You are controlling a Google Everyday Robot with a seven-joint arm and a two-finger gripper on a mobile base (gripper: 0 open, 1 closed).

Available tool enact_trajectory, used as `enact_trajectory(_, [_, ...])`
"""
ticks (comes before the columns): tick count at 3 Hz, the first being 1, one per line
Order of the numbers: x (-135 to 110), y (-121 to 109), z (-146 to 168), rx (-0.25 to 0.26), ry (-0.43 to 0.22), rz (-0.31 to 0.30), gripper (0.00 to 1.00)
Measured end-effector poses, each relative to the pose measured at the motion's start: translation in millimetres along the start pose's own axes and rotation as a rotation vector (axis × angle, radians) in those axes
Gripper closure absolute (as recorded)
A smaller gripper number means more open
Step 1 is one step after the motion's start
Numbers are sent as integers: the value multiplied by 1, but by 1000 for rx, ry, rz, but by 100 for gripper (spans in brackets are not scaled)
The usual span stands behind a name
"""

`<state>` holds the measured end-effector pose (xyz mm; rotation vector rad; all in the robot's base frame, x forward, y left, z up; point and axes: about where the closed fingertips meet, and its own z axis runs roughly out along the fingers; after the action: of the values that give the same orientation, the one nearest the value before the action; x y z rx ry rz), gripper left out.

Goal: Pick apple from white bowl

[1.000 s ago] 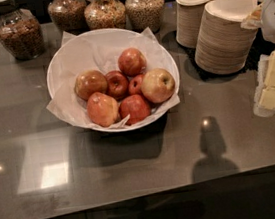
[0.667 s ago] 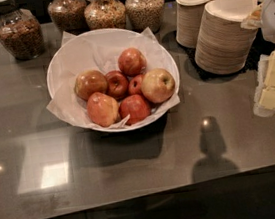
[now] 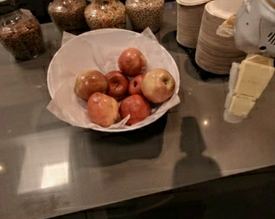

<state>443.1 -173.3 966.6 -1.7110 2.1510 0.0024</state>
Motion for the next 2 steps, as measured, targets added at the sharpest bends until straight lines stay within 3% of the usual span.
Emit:
enact_trajectory(1, [-41, 12, 20, -54, -67, -59, 0])
enact_trajectory(2, [-44, 13, 20, -55, -71, -61, 0])
